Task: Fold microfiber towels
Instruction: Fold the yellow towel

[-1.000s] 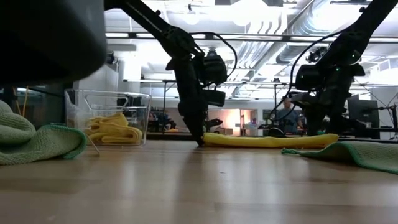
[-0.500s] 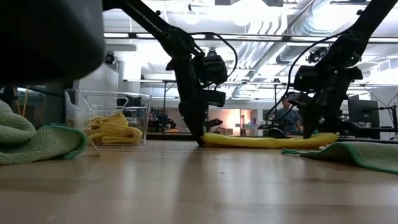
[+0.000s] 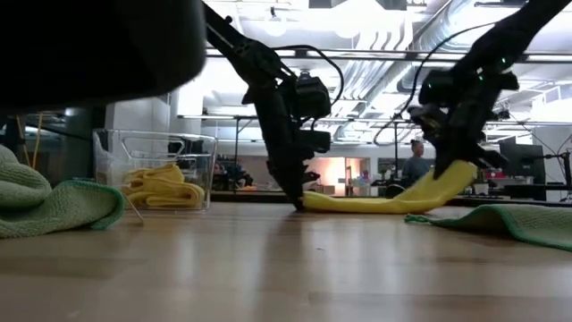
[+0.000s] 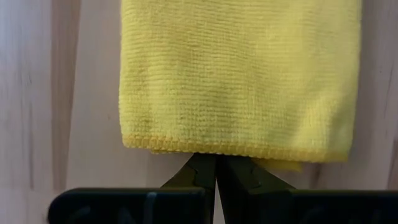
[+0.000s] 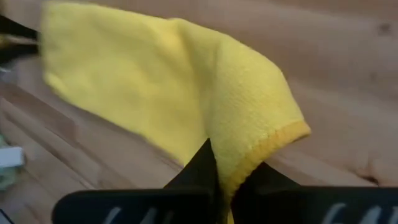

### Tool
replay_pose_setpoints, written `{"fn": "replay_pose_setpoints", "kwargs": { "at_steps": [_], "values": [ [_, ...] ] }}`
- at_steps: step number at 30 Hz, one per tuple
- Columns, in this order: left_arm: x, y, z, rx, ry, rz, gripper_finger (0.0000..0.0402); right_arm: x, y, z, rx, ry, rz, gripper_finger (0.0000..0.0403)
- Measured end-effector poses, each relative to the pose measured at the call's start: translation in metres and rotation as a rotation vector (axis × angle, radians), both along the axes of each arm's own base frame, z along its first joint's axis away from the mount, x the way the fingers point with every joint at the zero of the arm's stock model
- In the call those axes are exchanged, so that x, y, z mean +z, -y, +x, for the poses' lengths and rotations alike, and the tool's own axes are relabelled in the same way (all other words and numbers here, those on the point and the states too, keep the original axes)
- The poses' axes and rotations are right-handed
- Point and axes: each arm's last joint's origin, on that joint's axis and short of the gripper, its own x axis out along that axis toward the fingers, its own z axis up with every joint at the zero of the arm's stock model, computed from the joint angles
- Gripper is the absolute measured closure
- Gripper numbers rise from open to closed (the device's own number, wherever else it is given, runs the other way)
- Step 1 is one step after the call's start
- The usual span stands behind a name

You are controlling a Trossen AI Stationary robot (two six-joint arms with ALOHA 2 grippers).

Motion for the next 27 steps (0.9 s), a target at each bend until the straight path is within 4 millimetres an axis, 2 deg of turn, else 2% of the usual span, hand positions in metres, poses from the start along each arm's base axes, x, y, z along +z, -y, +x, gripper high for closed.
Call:
{"fn": "replay_pose_setpoints", "kwargs": {
  "at_steps": [4,9,19,27],
  "values": [
    [0.000,0.000,0.000,0.001,0.002,0.000,0.0402,0.016,0.003,0.014,-0.018,0.021,-0.027,0.0400],
    [0.000,0.000,0.000,0.000,0.003,-0.005,0.0401,0.024,0.000,0.032,-0.027,0.049,-0.027,0.0401],
    [0.000,0.000,0.000,-0.037,-0.001,-0.010,0.0401,0.019,-0.004,0.066,-0.123,0.118,-0.084,0.0402],
    [0.000,0.001,-0.001,-0.048,-0.003,-0.010,0.0401,0.001,-0.005,0.103,-0.153,0.222,-0.076,0.0402]
  ]
}}
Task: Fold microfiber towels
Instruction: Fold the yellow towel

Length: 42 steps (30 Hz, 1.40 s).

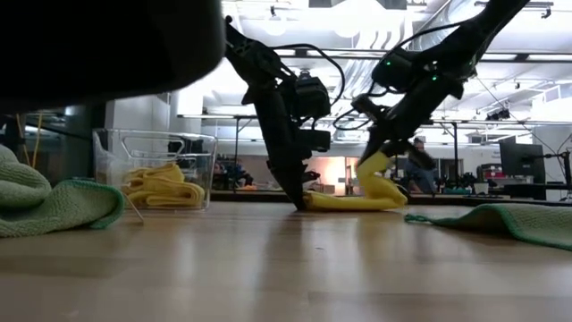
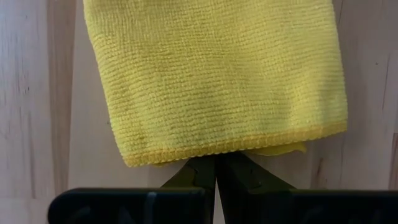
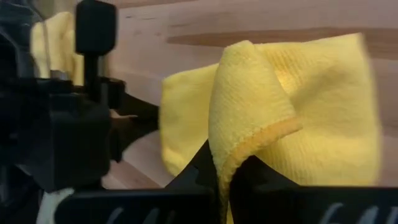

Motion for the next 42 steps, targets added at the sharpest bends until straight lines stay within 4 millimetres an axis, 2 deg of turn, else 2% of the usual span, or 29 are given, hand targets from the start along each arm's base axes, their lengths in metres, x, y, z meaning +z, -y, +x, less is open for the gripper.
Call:
{"fn": "replay_pose_setpoints", "kwargs": {
  "at_steps": [9,15,19,24,29,32,37,42],
  "values": [
    [0.000,-0.001,-0.001,-0.007,-0.003,0.000,0.0401,-0.021,-0.007,0.025,0.015,0.054,0.038,0.0402],
    [0.000,-0.001,-0.001,-0.007,-0.003,0.000,0.0401,-0.025,-0.013,0.037,0.056,0.107,0.016,0.0390],
    [0.000,-0.001,-0.001,-0.006,-0.003,0.001,0.0401,-0.025,-0.015,0.037,0.060,0.107,0.016,0.0363],
    [0.000,0.000,-0.001,-0.005,-0.004,0.001,0.0401,-0.024,-0.012,0.037,0.026,0.120,0.026,0.0298],
    [0.001,0.000,-0.002,0.004,-0.009,-0.005,0.0401,-0.019,-0.007,0.040,0.034,0.205,0.023,0.0225],
    [0.001,-0.001,-0.002,0.004,-0.007,-0.003,0.0401,-0.018,-0.004,0.037,0.029,0.206,0.019,0.0199],
    [0.009,-0.002,-0.005,-0.018,-0.002,-0.001,0.0401,-0.006,0.003,0.027,0.114,0.210,-0.042,0.0188],
    [0.034,-0.002,-0.013,-0.050,0.009,0.035,0.0401,0.024,0.014,0.008,0.154,0.259,-0.178,0.0187]
  ]
}}
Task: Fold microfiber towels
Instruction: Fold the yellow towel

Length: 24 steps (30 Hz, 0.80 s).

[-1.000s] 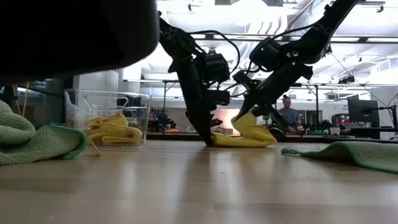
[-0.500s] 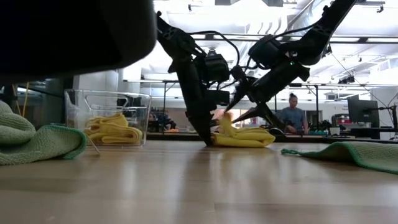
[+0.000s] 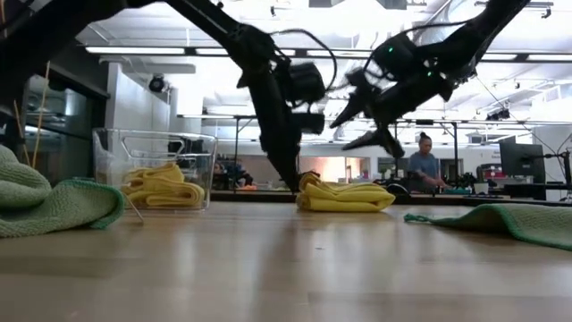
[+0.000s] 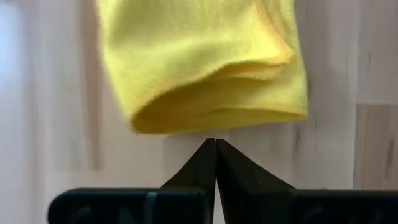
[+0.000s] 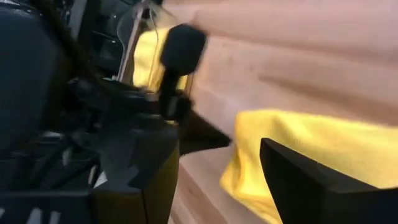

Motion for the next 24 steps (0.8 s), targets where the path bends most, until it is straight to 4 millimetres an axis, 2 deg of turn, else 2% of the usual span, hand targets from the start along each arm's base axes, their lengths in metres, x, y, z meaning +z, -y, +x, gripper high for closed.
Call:
{"fn": "replay_pose_setpoints", "kwargs": {
  "at_steps": [6,9,12,15,18,21,24],
  "values": [
    [0.042,-0.013,-0.013,0.068,0.129,0.021,0.0401,0.024,0.004,-0.025,0.005,-0.016,-0.136,0.0187],
    [0.060,-0.021,-0.009,0.113,0.317,-0.025,0.0401,0.028,0.003,-0.033,0.014,-0.042,-0.187,0.0187],
    [0.069,-0.024,0.000,0.132,0.470,-0.063,0.0401,0.029,0.002,-0.036,0.013,-0.068,-0.212,0.0187],
    [0.063,-0.022,0.012,0.147,0.531,-0.067,0.0401,0.026,0.000,-0.037,0.041,-0.102,-0.228,0.0187],
    [0.044,-0.017,0.021,0.160,0.513,-0.088,0.0401,0.019,-0.001,-0.034,0.068,-0.144,-0.223,0.0187],
    [0.024,-0.011,0.028,0.179,0.461,-0.094,0.0401,0.008,0.000,-0.028,0.087,-0.172,-0.204,0.0187],
    [0.009,-0.006,0.027,0.243,0.348,-0.011,0.0401,-0.007,-0.002,-0.019,0.116,-0.212,-0.168,0.0187]
  ]
}}
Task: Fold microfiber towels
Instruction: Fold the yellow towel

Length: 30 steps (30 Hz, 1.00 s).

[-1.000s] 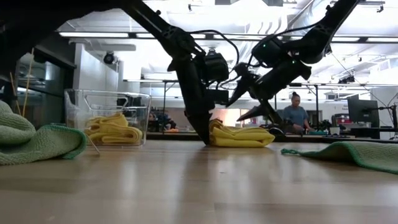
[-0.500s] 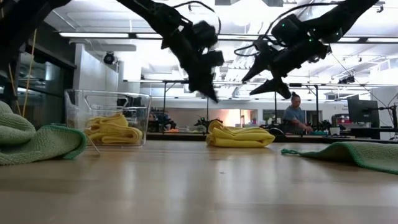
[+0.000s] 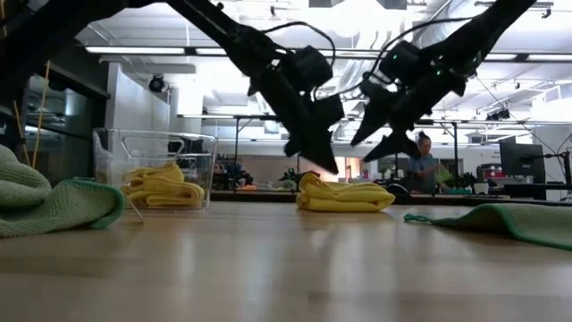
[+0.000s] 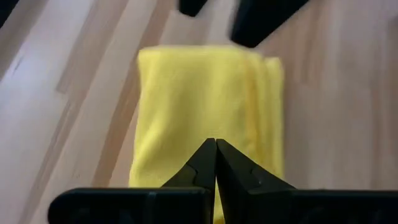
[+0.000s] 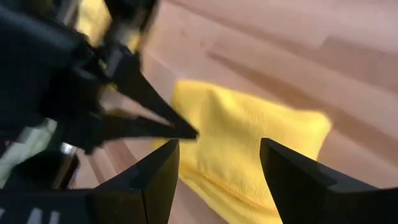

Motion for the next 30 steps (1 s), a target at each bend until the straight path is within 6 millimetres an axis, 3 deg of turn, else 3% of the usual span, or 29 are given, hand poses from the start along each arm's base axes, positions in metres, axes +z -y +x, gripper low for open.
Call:
{"fn": "replay_pose_setpoints", "kwargs": {
  "at_steps": [7,13,18,26,30],
  "values": [
    [-0.002,0.005,-0.003,0.036,-0.057,-0.022,0.0401,-0.029,-0.012,0.017,0.025,-0.094,0.083,0.0187],
    [-0.017,0.023,-0.002,-0.009,-0.163,-0.079,0.0401,-0.045,-0.019,0.022,-0.044,-0.190,0.099,0.0187],
    [-0.032,0.044,0.007,-0.034,-0.225,-0.053,0.0401,-0.048,-0.021,0.024,-0.052,-0.213,0.080,0.0187],
    [-0.031,0.074,0.015,-0.026,-0.216,-0.136,0.0401,-0.048,-0.021,0.023,0.025,-0.244,-0.017,0.0187],
    [-0.030,0.102,0.022,-0.078,-0.204,-0.183,0.0401,-0.049,-0.021,0.022,0.067,-0.268,-0.066,0.0187]
  ]
}}
